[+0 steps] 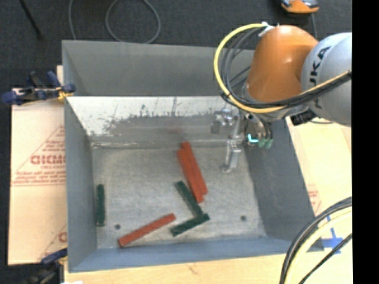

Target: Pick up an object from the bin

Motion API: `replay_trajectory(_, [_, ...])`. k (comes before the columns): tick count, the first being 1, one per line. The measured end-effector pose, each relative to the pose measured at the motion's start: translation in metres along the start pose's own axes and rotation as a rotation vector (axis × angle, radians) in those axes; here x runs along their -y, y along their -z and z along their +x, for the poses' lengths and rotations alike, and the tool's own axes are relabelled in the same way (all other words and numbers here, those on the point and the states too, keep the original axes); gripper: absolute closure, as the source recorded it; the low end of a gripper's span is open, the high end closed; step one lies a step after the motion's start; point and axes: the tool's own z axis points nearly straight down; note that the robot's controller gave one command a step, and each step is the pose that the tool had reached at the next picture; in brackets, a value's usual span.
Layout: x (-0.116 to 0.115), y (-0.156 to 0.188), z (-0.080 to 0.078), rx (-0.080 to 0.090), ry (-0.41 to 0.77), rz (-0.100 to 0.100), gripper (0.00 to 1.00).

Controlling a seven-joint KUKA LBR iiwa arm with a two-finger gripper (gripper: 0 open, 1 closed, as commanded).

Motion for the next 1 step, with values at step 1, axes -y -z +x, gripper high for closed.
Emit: replay_trajectory(1, [-0.0607, -0.1297, 0.0101, 0.003, 0.288, 0.0, 0.0])
